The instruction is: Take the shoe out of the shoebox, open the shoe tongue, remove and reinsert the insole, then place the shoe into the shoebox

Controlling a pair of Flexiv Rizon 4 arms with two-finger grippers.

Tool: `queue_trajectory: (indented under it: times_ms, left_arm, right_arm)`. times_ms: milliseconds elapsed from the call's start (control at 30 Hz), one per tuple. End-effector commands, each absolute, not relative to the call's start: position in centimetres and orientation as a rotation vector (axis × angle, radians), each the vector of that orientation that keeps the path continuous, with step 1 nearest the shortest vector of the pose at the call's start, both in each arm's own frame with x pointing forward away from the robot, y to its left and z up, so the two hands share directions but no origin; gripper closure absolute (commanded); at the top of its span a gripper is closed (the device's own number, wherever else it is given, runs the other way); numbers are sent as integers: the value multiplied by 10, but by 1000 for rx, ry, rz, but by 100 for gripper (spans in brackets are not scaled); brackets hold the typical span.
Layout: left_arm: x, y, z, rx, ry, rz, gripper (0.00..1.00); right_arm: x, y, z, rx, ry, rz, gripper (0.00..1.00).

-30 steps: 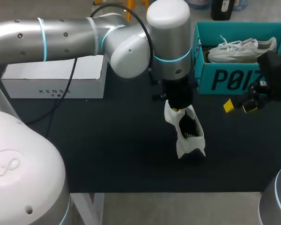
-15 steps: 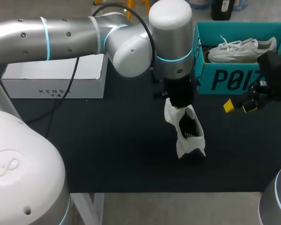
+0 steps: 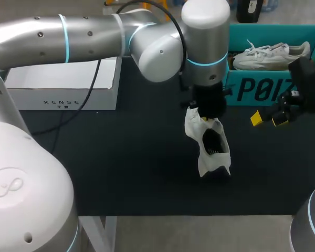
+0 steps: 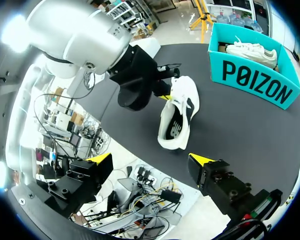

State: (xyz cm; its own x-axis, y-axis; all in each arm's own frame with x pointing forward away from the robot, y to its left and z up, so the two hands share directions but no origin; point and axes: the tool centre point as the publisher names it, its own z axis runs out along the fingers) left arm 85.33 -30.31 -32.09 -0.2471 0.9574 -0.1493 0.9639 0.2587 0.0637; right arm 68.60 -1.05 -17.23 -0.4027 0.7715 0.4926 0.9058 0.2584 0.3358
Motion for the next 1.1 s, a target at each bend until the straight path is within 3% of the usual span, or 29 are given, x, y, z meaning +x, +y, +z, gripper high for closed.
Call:
queue_trajectory:
  times_ms: [33, 300, 700, 1100]
  left_arm:
    - [845, -295, -323, 1814, 2364, -74, 100]
    - [843, -307, -335, 1846, 2367, -98, 100]
    - [857, -295, -308, 1784, 2344, -46, 100]
    - [863, -315, -335, 1846, 2350, -58, 100]
  right_arm:
    - [686, -10, -173, -1569, -2301, -854, 0]
    - [686, -10, -173, -1569, -2301, -854, 0]
    - [686, -10, -173, -1569, -2301, -854, 0]
    - [686, -10, -173, -1569, -2301, -854, 0]
